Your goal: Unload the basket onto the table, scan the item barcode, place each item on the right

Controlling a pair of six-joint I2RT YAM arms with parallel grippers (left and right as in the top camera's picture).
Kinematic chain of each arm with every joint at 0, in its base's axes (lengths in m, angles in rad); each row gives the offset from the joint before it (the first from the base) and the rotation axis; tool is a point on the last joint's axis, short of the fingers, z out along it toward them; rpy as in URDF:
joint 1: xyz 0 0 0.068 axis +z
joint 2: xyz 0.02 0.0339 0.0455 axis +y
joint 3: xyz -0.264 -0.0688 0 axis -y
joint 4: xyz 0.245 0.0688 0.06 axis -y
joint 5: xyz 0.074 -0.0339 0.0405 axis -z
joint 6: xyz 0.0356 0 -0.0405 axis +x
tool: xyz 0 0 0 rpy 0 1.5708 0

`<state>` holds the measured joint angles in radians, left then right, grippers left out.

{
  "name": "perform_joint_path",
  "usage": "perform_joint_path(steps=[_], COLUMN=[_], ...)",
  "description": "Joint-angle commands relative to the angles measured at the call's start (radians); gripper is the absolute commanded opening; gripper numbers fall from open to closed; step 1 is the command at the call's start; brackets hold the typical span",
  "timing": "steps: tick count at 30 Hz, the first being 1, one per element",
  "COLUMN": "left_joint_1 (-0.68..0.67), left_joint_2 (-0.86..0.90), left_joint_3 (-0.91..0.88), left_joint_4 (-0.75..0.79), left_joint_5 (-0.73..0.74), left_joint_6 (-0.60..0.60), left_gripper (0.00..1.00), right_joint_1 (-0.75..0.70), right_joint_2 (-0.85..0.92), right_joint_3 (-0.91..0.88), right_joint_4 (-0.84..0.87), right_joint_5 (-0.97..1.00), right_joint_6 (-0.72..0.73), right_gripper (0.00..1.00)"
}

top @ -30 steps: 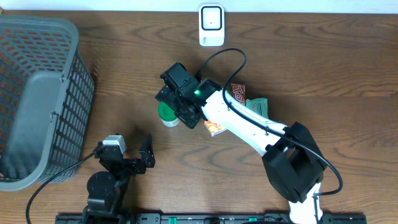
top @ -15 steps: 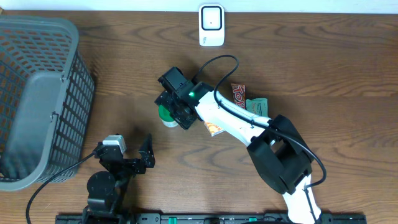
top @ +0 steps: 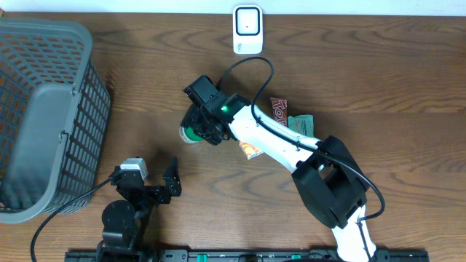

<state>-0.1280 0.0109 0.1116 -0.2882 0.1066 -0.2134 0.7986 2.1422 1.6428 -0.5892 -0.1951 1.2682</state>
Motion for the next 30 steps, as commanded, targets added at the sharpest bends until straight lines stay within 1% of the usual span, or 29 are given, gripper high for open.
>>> perform_joint_path(steps=[1, 5, 9, 12, 16, 18, 22, 25, 26, 28, 30], left_joint_1=[0.003, 0.003, 0.002, 0.003, 0.003, 0.003, 0.003, 0.003, 0.003, 0.003, 0.003], left_joint_2=[-0.007, -0.007, -0.007, -0.007, -0.007, -0.007, -0.007, -0.007, -0.007, -0.007, -0.007], left_joint_3=[-0.013, -0.013, -0.013, -0.013, -0.013, -0.013, -0.013, -0.013, -0.013, -0.013, -0.013], left_joint_4=[-0.034, -0.034, -0.034, -0.034, -0.034, -0.034, -0.034, -0.034, -0.034, -0.034, -0.034], left_joint_5=[0.013, 0.013, 0.013, 0.013, 0.013, 0.013, 0.013, 0.013, 0.013, 0.013, 0.013], left_joint_6=[-0.01, -0.01, -0.01, -0.01, -0.01, -0.01, -0.01, -0.01, -0.01, -0.01, -0.01], left_gripper=[0.98, 0.98, 0.98, 0.98, 0.98, 0.98, 0.98, 0.98, 0.98, 0.98, 0.98], right_joint_1=[-0.011, -0.047, -0.093, -0.13, -0.201, -0.221, -0.244, -0.242, -0.24, -0.234, -0.228], right_joint_2=[0.016, 0.014, 0.006, -0.005, -0.04, -0.048, -0.05, -0.05, -0.05, -0.05, -0.05], right_joint_3=[-0.005, -0.005, -0.004, 0.01, 0.073, 0.097, 0.131, 0.131, 0.131, 0.131, 0.131], right_joint_4=[-0.013, -0.045, -0.107, -0.152, -0.268, -0.306, -0.382, -0.41, -0.418, -0.424, -0.421], right_joint_5=[0.003, -0.021, -0.022, -0.02, -0.013, -0.007, 0.094, 0.183, 0.228, 0.303, 0.339], right_joint_6=[-0.203, -0.381, -0.527, -0.628, -0.826, -0.898, -1.037, -1.104, -1.123, -1.141, -1.151], right_gripper=[0.61, 0.61, 0.59, 0.6, 0.62, 0.62, 0.64, 0.65, 0.68, 0.8, 0.89])
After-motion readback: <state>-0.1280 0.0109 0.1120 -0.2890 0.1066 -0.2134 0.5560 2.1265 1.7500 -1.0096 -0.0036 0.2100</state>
